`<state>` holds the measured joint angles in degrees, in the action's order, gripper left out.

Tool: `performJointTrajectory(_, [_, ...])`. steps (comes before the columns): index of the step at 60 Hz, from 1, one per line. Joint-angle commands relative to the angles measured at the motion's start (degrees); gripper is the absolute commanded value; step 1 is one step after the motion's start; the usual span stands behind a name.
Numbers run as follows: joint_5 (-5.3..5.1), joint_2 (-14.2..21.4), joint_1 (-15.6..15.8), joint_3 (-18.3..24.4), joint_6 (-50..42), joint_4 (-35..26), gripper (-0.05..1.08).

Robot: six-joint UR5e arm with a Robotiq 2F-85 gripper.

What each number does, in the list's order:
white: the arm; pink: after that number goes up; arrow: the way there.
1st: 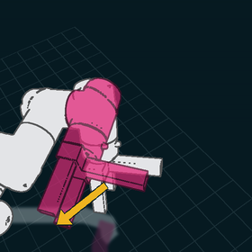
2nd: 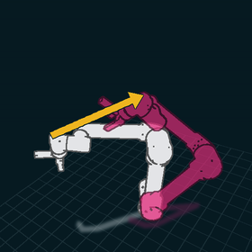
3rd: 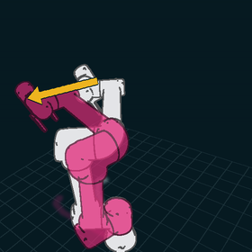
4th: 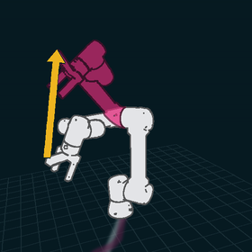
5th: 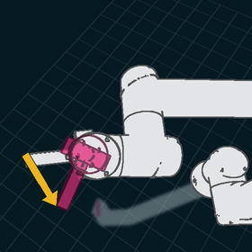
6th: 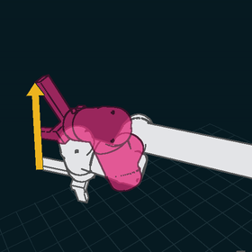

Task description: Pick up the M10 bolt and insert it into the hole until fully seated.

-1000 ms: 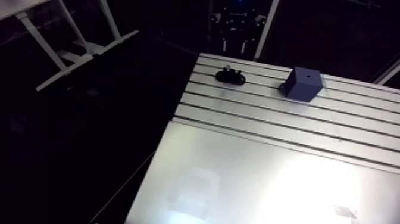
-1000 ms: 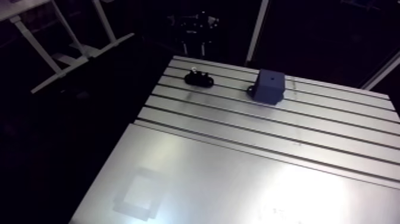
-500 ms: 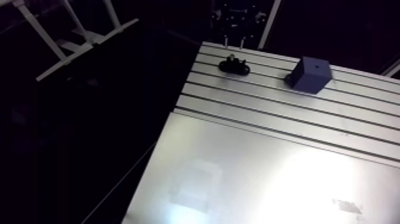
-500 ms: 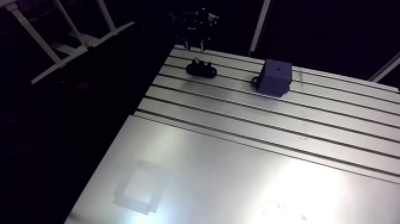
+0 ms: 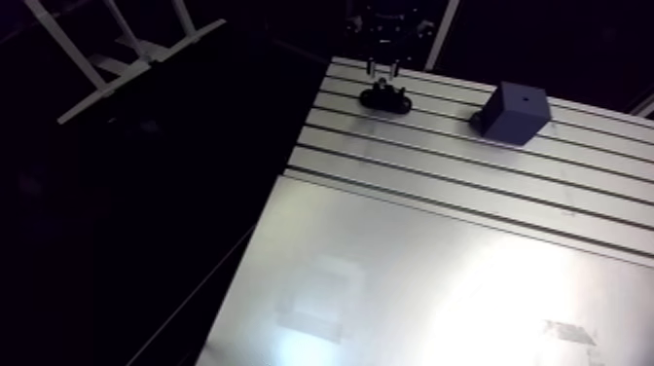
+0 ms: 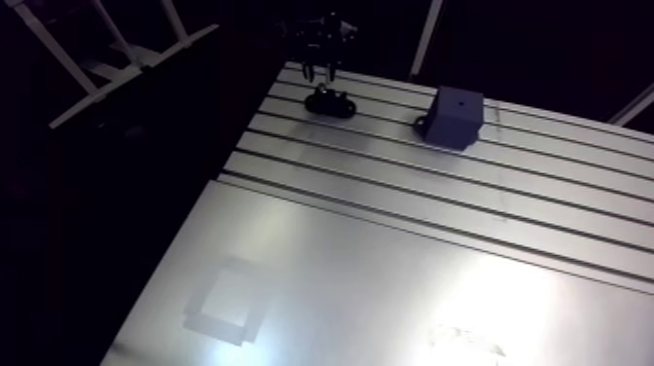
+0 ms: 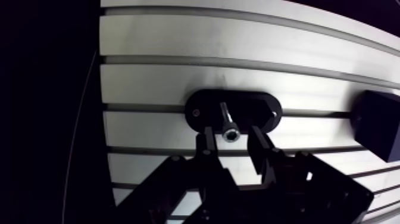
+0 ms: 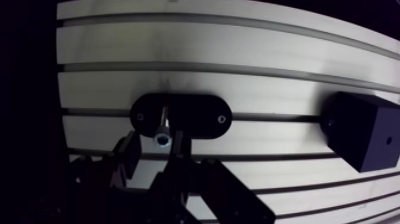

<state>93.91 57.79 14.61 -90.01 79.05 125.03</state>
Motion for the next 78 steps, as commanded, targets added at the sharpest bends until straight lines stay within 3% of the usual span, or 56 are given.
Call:
performJointTrajectory(1, [0.00, -0.45, -0.01, -0.12, 0.00, 0.00, 0.58])
performJointTrajectory(53, [0.25, -1.58, -0.01, 0.15, 0.09, 0.09, 0.59])
performJointTrajectory(78, [0.27, -1.67, -0.01, 0.32, 0.09, 0.17, 0.64])
